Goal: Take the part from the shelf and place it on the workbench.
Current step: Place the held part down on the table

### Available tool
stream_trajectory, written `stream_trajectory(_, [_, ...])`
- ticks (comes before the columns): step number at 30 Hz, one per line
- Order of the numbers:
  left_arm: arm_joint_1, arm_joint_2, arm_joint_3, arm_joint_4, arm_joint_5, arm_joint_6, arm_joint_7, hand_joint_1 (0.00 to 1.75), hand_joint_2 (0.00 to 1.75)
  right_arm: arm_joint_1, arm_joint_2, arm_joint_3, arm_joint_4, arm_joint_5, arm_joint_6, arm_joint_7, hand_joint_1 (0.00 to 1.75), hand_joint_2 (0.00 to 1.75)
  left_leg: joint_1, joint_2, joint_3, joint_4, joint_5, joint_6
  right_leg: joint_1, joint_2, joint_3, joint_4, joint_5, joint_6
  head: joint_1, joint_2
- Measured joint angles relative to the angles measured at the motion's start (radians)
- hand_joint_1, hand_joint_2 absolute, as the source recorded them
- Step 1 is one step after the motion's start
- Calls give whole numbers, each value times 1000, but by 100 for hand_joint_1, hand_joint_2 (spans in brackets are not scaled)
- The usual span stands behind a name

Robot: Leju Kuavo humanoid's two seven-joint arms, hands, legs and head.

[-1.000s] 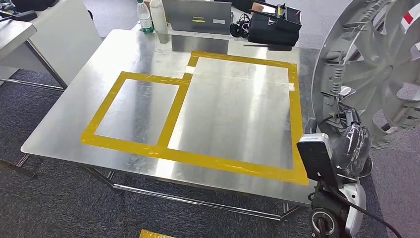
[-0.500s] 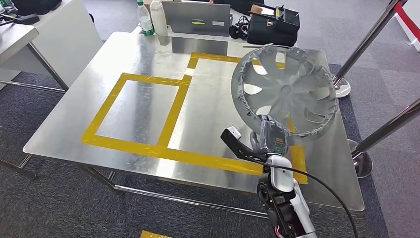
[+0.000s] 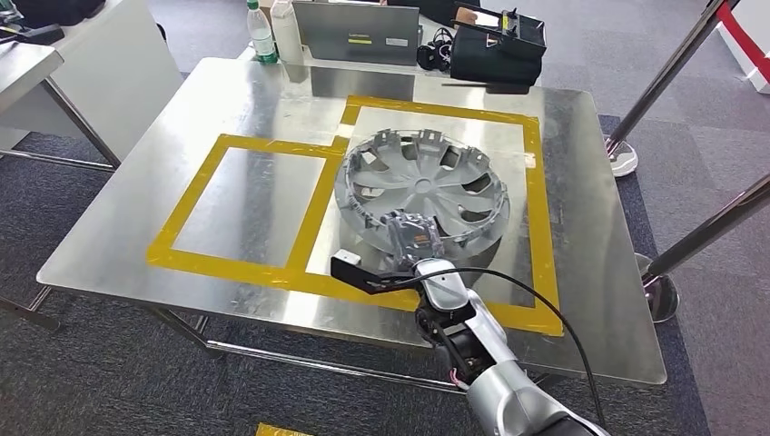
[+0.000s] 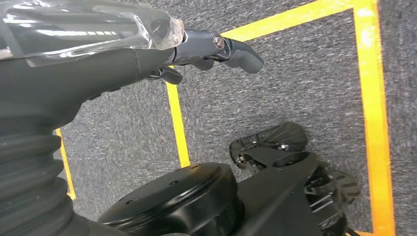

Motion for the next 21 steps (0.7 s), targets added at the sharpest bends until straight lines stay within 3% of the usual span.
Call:
stream_trajectory(1, [-1, -1, 0, 0, 2, 2, 0, 0, 175, -11, 19, 20, 13, -2, 8, -15, 0, 0, 0, -1, 1, 0, 0, 0, 0, 0, 0, 0, 0, 0, 0, 0])
stream_trajectory(5, [2, -3, 4, 0, 15, 7, -19, 0, 0, -43, 68, 83, 44, -16, 18, -41, 0, 0, 0, -4, 1, 0, 0, 0, 2, -4, 1, 0, 0, 0, 0, 0])
stream_trajectory(11, [11, -3, 28, 0, 39, 43, -50, 0, 0, -76, 75, 129, 50, -95, -6, -47, 0, 0, 0, -3, 2, 0, 0, 0, 1, -4, 3, -2, 0, 0, 0, 0])
stream_trajectory(21, [22, -2, 66, 0, 50, 49, -76, 0, 0, -62, 24, 138, -76, -182, -26, 4, 0, 0, 0, -4, 2, 0, 0, 0, 1, -4, 5, -4, 0, 0, 0, 0])
